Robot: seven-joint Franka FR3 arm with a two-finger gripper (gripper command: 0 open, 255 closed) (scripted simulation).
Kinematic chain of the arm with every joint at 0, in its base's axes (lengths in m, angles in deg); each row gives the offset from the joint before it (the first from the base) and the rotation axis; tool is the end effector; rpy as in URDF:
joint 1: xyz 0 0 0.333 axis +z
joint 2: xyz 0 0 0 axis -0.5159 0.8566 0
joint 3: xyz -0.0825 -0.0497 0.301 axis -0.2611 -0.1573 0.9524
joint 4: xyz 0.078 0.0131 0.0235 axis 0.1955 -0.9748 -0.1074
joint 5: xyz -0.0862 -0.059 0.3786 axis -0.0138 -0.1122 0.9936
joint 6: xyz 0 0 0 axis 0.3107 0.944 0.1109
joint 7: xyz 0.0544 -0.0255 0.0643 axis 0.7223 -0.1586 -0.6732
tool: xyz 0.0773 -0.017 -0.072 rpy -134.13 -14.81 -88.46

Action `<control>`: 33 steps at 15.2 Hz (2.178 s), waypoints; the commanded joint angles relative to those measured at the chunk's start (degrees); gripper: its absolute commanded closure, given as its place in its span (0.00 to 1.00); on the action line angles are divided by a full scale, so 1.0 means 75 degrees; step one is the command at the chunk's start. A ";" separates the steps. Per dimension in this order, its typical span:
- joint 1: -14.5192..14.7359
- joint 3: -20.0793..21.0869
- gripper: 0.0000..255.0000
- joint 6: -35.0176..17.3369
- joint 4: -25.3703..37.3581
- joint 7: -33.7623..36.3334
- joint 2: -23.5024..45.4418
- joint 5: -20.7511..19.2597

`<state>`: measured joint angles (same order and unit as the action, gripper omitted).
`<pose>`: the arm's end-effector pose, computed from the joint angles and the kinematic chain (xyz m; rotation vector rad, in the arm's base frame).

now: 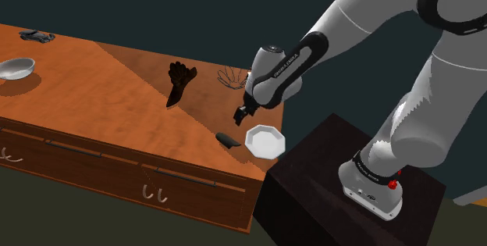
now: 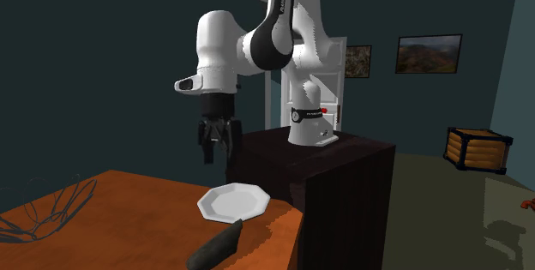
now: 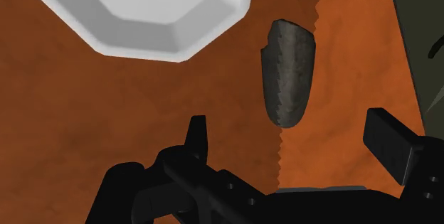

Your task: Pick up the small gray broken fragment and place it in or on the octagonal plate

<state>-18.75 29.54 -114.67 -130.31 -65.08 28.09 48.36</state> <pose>0.4465 0.1569 0.2203 -2.9679 -0.1835 -0.1680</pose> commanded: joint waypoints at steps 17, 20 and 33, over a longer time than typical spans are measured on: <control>0.0419 0.0212 0.00 -0.1764 0.2129 -0.0235 0.3807 -0.0068; 0.0420 0.0211 0.00 -0.1763 0.2131 -0.0234 0.3807 -0.0068; 0.0420 0.0211 1.00 -0.1762 0.2129 -0.0234 0.3805 -0.0068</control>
<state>-15.60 31.12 -127.88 -114.34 -66.84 56.63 47.85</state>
